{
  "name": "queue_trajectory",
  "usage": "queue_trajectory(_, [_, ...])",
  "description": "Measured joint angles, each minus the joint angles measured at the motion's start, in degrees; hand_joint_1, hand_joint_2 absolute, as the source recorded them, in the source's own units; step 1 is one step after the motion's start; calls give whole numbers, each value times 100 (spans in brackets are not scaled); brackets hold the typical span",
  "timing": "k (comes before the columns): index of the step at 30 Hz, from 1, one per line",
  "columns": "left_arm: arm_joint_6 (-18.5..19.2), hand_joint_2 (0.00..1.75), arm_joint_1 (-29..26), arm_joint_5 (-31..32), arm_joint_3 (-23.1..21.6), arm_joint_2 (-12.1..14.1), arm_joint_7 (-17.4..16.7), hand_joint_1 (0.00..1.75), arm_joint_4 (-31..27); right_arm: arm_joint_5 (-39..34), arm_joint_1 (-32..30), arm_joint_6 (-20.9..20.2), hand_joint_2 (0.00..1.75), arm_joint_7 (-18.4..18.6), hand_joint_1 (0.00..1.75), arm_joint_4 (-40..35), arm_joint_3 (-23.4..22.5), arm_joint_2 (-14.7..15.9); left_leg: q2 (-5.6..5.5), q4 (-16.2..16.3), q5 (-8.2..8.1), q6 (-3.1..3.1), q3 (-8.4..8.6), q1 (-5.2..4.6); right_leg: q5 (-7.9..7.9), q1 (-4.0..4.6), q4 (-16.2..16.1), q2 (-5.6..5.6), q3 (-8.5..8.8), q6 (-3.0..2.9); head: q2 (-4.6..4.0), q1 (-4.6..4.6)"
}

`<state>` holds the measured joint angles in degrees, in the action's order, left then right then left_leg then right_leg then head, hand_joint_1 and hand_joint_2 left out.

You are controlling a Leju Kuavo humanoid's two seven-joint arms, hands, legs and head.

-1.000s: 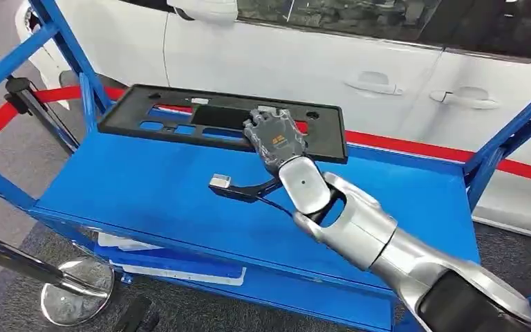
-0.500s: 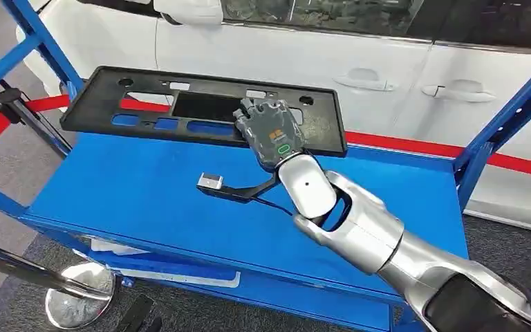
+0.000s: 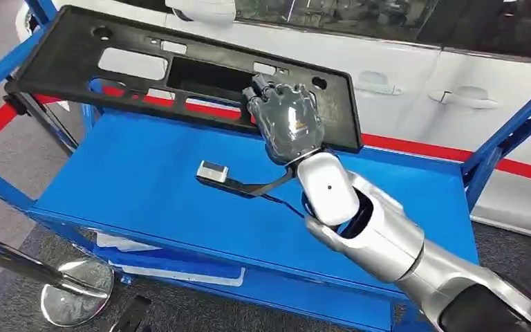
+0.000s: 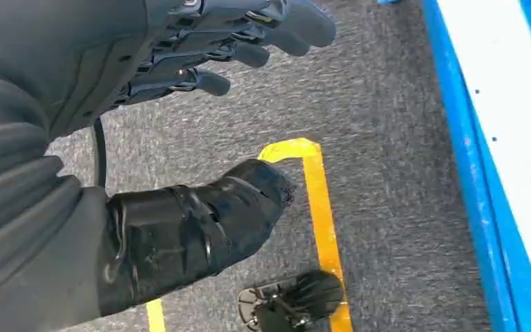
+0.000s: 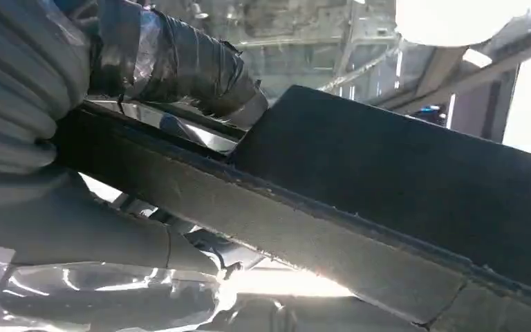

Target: Take the parts from the cabinet and place them on the table.

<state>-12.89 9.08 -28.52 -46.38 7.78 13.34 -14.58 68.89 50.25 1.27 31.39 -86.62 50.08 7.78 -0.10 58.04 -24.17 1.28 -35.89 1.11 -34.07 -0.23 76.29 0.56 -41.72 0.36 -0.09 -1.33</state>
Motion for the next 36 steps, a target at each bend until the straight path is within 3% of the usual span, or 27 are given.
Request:
queue_trajectory(2, [-13,175,-3,0,13,-13,-24,0,0,-4,-30,46,175,0,175,-61,-24,29,-4,41,12,-7,-41,3,308,-26,-528,-3,320,-5,0,0])
queue_trajectory(4, [-18,175,1,7,13,-24,-31,0,0,-7,-29,85,175,0,175,-109,-48,31,-11,96,26,-31,-88,4,643,-36,-1473,-2,845,-30,0,2])
queue_trajectory(5, [-18,175,4,9,15,-26,-33,0,0,-7,-32,101,175,-7,175,-131,-64,31,-21,124,41,-79,-134,-34,594,9,-1610,4,883,-37,0,-2])
queue_trajectory(8, [-3,175,-11,24,17,-28,-57,0,0,0,-143,384,175,-44,175,-219,-162,40,-22,65,154,-208,-170,-2,695,37,-1584,9,792,-141,0,-7])
queue_trajectory(9, [6,175,-36,24,20,-26,-57,0,4,4,-191,497,175,-72,175,-223,-188,40,-27,60,170,-249,-199,-1,766,6,-1634,0,788,-196,0,-2])
queue_trajectory(10, [19,175,-39,26,22,-28,-55,0,4,9,-211,569,175,-83,175,-243,-201,37,-16,114,42,-274,-242,11,831,-15,-1658,-10,747,-240,0,-15])
queue_trajectory(11, [24,175,-55,26,22,-33,-55,0,4,9,-218,625,175,-90,175,-267,-208,37,-11,310,-212,-297,-341,10,873,-15,-1661,-10,693,-262,0,-26])
queue_trajectory(13, [35,175,-69,26,24,-31,-42,0,7,9,-261,708,175,-109,175,-284,-267,37,-9,1094,-804,-314,-573,11,956,2,-1658,-18,581,-309,0,-35])
queue_trajectory(14, [35,175,-72,26,24,-31,-37,0,7,9,-304,739,175,-111,175,-286,-298,37,-10,1451,-999,-317,-647,7,1004,18,-1654,-20,515,-314,0,-37])
queue_trajectory(15, [35,175,-77,26,26,-33,-35,0,7,0,-349,745,175,-111,175,-293,-324,37,-10,1607,-1054,-309,-623,5,1053,34,-1647,-21,444,-318,0,-35])
queue_trajectory(16, [37,175,-81,28,26,-33,-33,0,7,-4,-392,750,175,-114,175,-300,-339,37,-9,1488,-992,-288,-463,0,1103,47,-1640,-20,370,-319,0,-35])
queue_trajectory(18, [41,175,-80,35,26,-31,-31,0,7,-4,-425,754,175,-122,175,-302,-357,37,-9,723,-722,-226,129,-22,1191,71,-1625,-16,254,-317,0,-37])
queue_trajectory(19, [43,175,-64,35,26,-31,-29,0,7,-4,-425,756,175,-136,175,-315,-379,37,-9,157,-624,-157,548,-51,1250,79,-1624,-11,202,-309,0,-37])
queue_trajectory(20, [48,175,-42,35,28,-20,-31,0,7,-11,-433,772,175,-140,175,-343,-403,35,-5,16,-690,-109,563,-85,1304,96,-1638,-18,177,-272,0,-26])
queue_trajectory(21, [50,175,-43,35,28,-24,-22,0,7,-28,-436,789,175,-149,175,-345,-420,40,-17,-19,-552,-84,541,-108,1341,85,-1646,-23,170,-252,0,-4])
queue_trajectory(24, [59,175,-60,35,35,-22,-22,0,7,-57,-480,922,175,-197,175,-350,-431,35,-17,-34,-433,13,481,-136,1486,52,-1727,-34,180,-141,0,-22])
queue_trajectory(25, [63,175,-69,39,35,-33,-20,0,7,-63,-496,946,175,-205,175,-350,-435,40,9,-127,-337,37,505,-53,1445,74,-1682,-28,146,-117,0,-19])
queue_trajectory(26, [76,175,-62,42,35,-33,-22,0,7,-94,-520,988,175,-210,175,-361,-442,40,37,-159,-238,59,451,-64,1145,68,-1549,-27,90,-65,0,4])
queue_trajectory(27, [78,175,-50,42,35,-33,-20,0,7,-164,-523,1003,175,-214,175,-363,-448,40,44,-158,-169,103,370,-60,741,50,-1210,-30,0,-47,0,20])
queue_trajectory(28, [83,175,-45,39,35,-33,-20,0,7,-223,-535,1021,175,-216,175,-363,-466,40,44,-152,-102,104,281,-59,392,19,-766,-30,-94,-23,0,24])
queue_trajectory(29, [87,175,-50,39,35,-33,-18,0,7,-302,-553,1043,175,-225,175,-363,-477,40,45,-151,-39,100,198,-59,157,-10,-347,-31,-155,4,0,20])
queue_trajectory(30, [89,175,-59,31,35,-33,-16,0,7,-388,-572,1064,175,-234,175,-363,-479,40,46,-141,21,91,117,-57,102,-35,-84,-31,-150,28,0,22])
queue_trajectory(32, [92,175,-68,20,35,-33,-11,0,7,-583,-594,1099,175,-275,175,-363,-483,37,48,-89,128,42,-74,-30,388,-82,-166,-34,136,74,0,20])
queue_trajectory(33, [96,175,-68,20,35,-33,-9,0,7,-669,-594,1121,175,-297,175,-365,-488,37,48,-44,171,8,-170,-6,570,-106,-507,-34,439,93,0,20])
queue_trajectory(34, [98,175,-66,17,35,-33,-5,0,7,-752,-593,1143,175,-313,175,-387,-497,35,46,14,205,-32,-250,9,632,-129,-972,-33,817,116,0,22])
queue_trajectory(35, [98,175,-69,17,37,-26,-5,0,7,-800,-588,1163,175,-313,175,-413,-510,35,40,64,228,-70,-324,2,416,-145,-1413,-23,1119,135,0,33])
queue_trajectory(36, [100,175,-68,17,37,-28,-2,0,7,-835,-590,1189,175,-319,175,-444,-518,20,36,102,263,-112,-364,2,339,-68,-1646,13,1210,68,0,24])
